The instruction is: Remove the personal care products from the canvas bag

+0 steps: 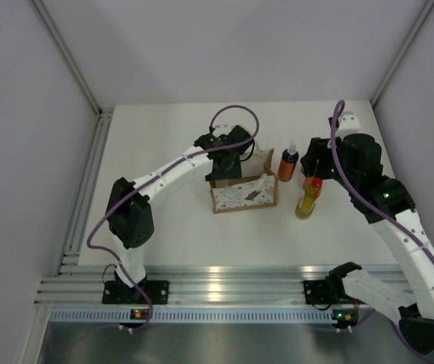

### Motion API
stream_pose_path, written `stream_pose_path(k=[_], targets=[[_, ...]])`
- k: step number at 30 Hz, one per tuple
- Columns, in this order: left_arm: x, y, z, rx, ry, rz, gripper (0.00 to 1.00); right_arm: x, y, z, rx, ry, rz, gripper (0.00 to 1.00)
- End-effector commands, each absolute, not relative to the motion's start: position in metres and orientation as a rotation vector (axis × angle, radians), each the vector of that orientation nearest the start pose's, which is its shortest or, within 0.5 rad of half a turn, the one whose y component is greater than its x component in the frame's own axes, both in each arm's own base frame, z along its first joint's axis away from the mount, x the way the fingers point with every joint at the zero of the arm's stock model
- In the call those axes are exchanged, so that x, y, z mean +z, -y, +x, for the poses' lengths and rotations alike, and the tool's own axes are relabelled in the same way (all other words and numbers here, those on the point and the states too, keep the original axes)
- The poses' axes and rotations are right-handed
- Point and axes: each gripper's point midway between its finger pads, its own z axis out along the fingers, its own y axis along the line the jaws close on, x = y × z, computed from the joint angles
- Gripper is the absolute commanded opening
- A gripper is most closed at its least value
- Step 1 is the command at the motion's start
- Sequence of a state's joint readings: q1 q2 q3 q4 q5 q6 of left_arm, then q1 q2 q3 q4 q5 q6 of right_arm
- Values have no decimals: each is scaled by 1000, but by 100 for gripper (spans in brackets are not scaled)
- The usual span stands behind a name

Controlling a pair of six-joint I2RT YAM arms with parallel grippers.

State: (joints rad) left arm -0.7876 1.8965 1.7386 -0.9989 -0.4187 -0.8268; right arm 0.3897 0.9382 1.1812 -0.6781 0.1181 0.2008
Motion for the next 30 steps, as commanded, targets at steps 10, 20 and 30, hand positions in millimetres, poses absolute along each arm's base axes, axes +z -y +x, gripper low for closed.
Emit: stream_pose_path(k=[10, 20, 30], targets=[[130, 272, 347, 63, -2528, -192, 65, 311, -99, 273, 262, -1976, -139, 57], [112, 282, 348, 32, -2554, -207, 48, 306, -101, 274, 256, -1986, -168, 57], [151, 297, 357, -90, -2504, -185, 0, 310, -103, 276, 266, -1977, -179, 57]])
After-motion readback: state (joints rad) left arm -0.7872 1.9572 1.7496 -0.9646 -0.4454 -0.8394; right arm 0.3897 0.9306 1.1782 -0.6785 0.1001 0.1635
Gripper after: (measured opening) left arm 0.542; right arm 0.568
